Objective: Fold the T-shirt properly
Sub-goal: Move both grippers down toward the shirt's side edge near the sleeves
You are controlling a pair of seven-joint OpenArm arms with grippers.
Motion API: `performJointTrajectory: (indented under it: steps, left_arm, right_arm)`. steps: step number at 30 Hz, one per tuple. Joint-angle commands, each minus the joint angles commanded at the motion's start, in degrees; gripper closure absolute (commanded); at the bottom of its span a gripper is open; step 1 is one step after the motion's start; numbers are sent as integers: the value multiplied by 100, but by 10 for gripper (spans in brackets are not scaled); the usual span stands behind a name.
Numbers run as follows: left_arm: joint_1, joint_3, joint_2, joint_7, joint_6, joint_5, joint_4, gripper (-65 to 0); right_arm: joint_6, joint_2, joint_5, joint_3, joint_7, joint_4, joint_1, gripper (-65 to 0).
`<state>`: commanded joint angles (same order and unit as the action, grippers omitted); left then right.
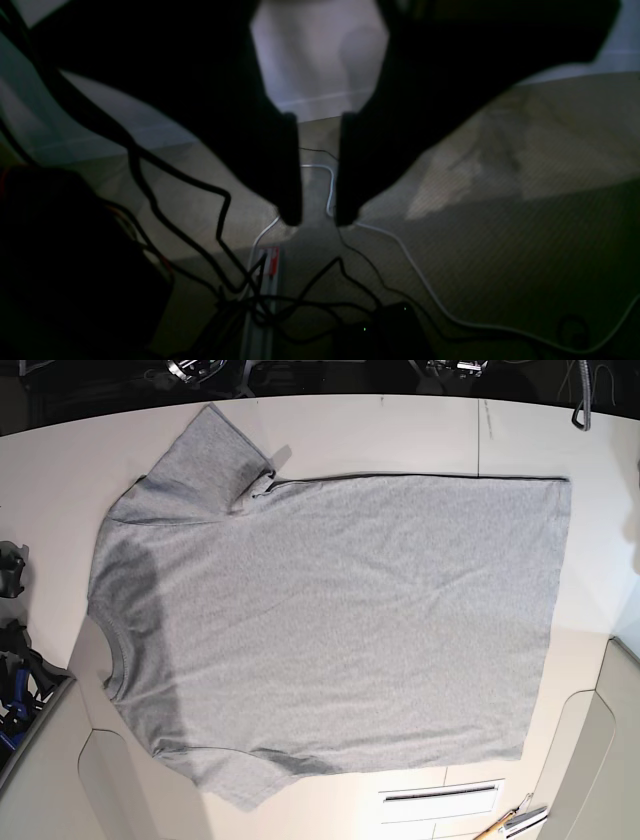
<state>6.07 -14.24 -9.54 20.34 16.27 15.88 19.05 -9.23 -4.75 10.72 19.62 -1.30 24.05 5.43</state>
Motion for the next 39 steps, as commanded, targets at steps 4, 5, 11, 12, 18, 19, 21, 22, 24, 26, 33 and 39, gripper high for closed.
performJointTrajectory:
  steps: [4,5,11,12,18,19,21,22,24,26,33,39]
  left_arm:
    - [0,0,-2,-87,-2,0,0,-67]
    - [0,0,-2,-85,-2,0,0,-67]
    - [-2,0,0,-85,-2,2,2,-67]
    - [-2,0,0,-96,-2,2,2,-67]
    - [17,0,-2,-216,0,28,0,-67]
    - [35,0,-2,-219,0,28,0,-67]
    - [94,0,-15,-219,0,164,0,-67]
    - [133,0,-31,-219,0,234,2,-67]
    - [179,0,-103,-284,2,323,2,-66]
    - [249,0,-175,-299,0,321,7,-60]
    - [789,2,-450,-369,2,682,352,-60]
    - [1541,7,-750,-350,2,1141,1379,-60]
  right_arm:
    - [0,0,0,0,2,0,0,-143]
    - [0,0,0,0,0,0,0,-143]
    - [0,0,0,0,0,0,0,-143]
    - [0,0,0,0,0,0,0,-143]
    - [-319,0,-2,2,0,0,2,-143]
    - [-404,0,-2,2,0,0,2,-143]
    - [-455,0,-22,2,0,0,15,-143]
    - [-452,0,-31,0,0,0,20,-143]
    - [-450,-2,-66,0,0,0,44,-143]
    - [-450,-2,-66,2,0,4,83,-143]
    - [-448,-205,-68,0,0,511,505,-143]
    - [-450,-693,-76,0,-4,1773,1384,-143]
